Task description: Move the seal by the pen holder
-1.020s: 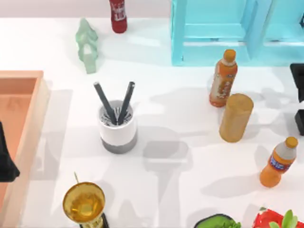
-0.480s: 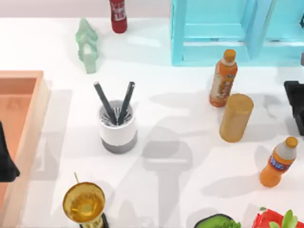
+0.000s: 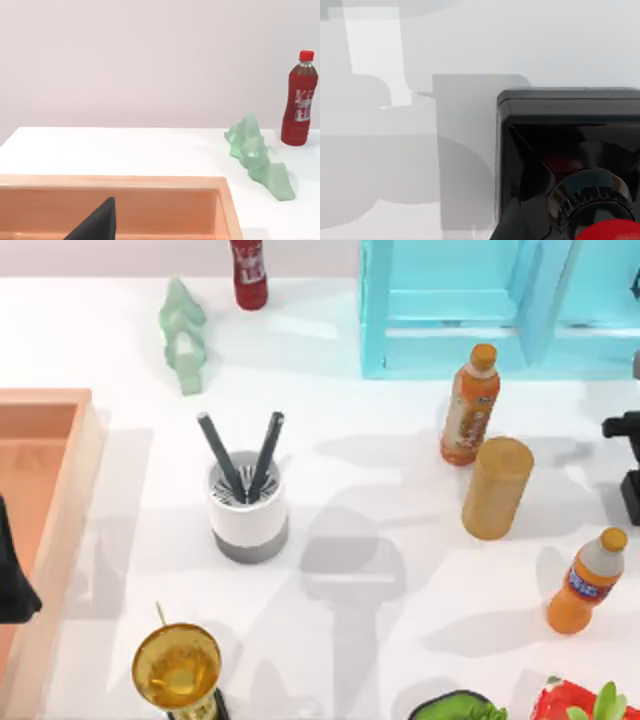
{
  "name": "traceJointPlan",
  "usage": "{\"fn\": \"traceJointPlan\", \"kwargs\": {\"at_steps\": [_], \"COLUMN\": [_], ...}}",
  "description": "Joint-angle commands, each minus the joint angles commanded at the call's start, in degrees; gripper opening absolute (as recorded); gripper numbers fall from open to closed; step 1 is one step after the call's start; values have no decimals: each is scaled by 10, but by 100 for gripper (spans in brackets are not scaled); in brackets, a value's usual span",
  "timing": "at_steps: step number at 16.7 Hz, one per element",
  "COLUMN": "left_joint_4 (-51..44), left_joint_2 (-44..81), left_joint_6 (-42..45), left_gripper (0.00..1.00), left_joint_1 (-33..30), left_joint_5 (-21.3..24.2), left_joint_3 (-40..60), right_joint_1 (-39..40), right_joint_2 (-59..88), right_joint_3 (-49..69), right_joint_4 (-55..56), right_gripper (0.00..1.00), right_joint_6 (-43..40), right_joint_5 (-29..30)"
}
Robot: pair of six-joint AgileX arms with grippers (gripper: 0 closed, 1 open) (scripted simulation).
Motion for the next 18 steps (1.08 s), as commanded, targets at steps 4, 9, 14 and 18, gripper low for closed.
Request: {"fn": "traceJointPlan", "kwargs": {"at_steps": [4,9,14,18], "left_joint_4": [0,0,0,0], "left_joint_2": [0,0,0,0], "left_joint_6": [0,0,0,0], "left_gripper": [100,100,100,100], "left_joint_1": [0,0,0,0], "left_joint_5": [0,0,0,0], "left_joint_3": [0,0,0,0], "right_joint_1": [0,0,1,36], "right_joint_2": [0,0,-1,12], "right_joint_3": [0,0,2,67], "right_joint_4": [0,0,-2,-63], "right_gripper": [2,0,0,0], "right_joint_6": [0,0,1,35], "right_joint_5": [0,0,0,1]}}
